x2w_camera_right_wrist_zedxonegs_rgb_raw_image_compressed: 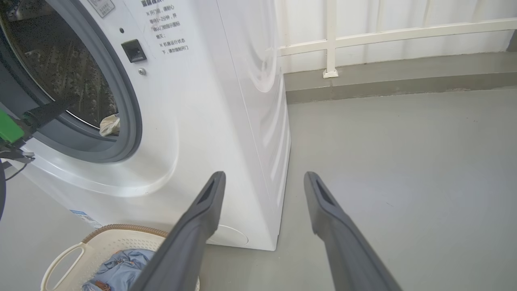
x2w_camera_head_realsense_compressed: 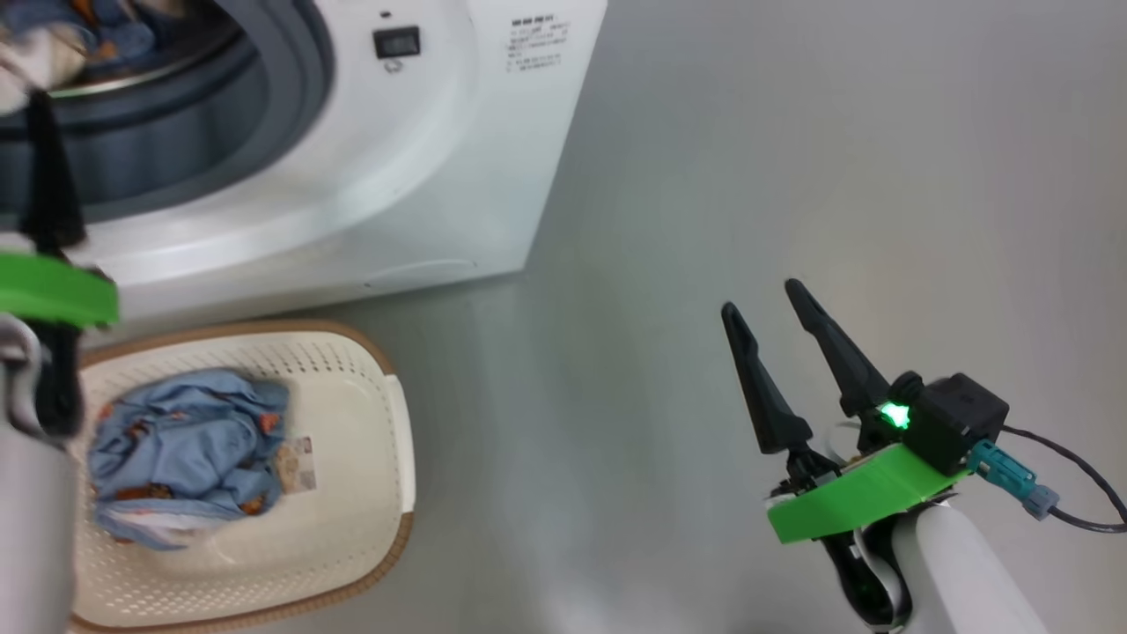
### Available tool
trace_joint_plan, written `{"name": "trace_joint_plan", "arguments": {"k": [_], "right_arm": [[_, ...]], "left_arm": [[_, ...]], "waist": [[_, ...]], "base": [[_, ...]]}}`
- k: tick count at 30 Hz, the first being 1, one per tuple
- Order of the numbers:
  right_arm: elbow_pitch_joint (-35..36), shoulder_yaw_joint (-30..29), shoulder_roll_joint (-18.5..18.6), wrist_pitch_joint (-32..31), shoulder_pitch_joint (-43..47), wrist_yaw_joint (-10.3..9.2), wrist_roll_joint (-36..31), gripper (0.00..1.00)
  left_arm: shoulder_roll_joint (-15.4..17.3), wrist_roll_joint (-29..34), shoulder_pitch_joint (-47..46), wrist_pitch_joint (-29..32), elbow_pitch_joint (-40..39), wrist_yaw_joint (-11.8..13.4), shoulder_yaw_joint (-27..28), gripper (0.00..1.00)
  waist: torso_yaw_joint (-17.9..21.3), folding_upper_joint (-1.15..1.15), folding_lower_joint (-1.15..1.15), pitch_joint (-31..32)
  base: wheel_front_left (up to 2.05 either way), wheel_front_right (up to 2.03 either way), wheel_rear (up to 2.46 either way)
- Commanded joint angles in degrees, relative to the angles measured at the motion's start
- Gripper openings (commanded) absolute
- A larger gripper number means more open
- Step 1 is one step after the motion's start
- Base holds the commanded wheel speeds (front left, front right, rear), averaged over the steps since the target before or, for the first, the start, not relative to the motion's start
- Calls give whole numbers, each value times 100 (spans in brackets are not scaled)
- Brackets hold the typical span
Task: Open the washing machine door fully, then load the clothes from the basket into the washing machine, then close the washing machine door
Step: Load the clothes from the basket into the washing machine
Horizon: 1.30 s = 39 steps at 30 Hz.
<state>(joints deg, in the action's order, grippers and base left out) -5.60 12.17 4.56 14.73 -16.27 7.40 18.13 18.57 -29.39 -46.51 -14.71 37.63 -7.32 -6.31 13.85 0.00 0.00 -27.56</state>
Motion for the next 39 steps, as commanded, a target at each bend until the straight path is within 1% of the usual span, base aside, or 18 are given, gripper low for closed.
{"name": "trace_joint_plan", "arguments": {"k": [1,6,7,15,23,28,39], "right_arm": [[114,89,37,27,141,9,-8,100],[91,-16,178,27,325,9,59,100],[79,-43,227,27,391,9,82,100],[40,-173,441,27,686,9,196,100],[13,-285,746,27,1152,9,346,100],[7,-388,889,27,1442,9,439,100],[59,-605,1070,27,2026,9,574,100]], "left_arm": [[200,72,143,-29,-168,-17,164,100],[38,166,667,-29,-392,-17,287,100],[-19,206,888,-29,-483,-17,321,100],[-211,423,1735,-29,-843,-17,535,100],[-334,628,2711,-29,-1280,-17,495,100],[-434,673,3362,-29,-1515,-17,595,100],[-739,938,4642,-29,-2190,-17,1048,100]], "waist": [[-126,0,0,240],[-241,0,0,531],[-282,0,0,639],[-446,0,0,1078],[-594,0,0,1620],[-659,0,0,1927],[-752,0,0,2411]], "base": [[0,0,0],[0,0,0],[0,0,0],[0,0,0],[0,0,0],[0,0,0],[0,0,0]]}}
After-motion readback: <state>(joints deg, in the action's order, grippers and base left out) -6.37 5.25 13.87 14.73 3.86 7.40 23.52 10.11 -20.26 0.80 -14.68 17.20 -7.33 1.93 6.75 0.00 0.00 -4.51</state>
